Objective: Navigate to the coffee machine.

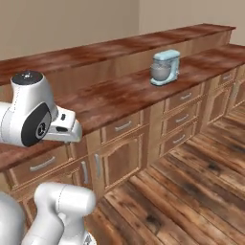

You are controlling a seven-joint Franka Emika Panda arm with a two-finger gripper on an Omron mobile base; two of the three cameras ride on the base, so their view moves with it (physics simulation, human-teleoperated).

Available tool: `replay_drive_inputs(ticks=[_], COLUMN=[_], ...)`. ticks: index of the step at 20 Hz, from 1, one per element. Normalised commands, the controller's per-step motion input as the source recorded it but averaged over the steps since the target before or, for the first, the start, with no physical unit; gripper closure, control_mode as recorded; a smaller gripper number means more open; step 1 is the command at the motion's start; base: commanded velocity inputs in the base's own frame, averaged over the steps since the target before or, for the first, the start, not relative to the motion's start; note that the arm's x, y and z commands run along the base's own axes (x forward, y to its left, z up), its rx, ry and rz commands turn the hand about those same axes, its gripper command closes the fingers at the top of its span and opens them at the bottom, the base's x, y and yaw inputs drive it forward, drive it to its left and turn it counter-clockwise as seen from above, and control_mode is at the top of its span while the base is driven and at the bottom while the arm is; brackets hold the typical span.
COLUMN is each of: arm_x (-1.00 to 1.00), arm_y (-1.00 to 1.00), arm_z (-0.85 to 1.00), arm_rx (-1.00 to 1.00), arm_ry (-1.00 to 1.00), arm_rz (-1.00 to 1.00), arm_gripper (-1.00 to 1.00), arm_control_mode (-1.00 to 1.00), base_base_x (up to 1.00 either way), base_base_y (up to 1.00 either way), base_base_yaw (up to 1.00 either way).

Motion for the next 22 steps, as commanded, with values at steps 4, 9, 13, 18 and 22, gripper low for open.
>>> replay_drive_inputs(ticks=[4,9,13,18,22], arm_x=[0.0,0.0,0.0,0.0,0.0], arm_y=[0.0,0.0,0.0,0.0,0.0], arm_z=[0.0,0.0,0.0,0.0,0.0], arm_rx=[0.0,0.0,0.0,0.0,0.0], arm_ry=[0.0,0.0,0.0,0.0,0.0], arm_rz=[0.0,0.0,0.0,0.0,0.0], arm_gripper=[-1.0,-1.0,-1.0,-1.0,-1.0], arm_control_mode=[1.0,1.0,1.0,1.0,1.0], base_base_x=[0.0,0.01,0.06,0.19,0.27], base_base_y=[0.0,0.0,0.01,0.28,0.4], base_base_yaw=[-0.98,-0.96,-0.94,-0.89,-0.85])
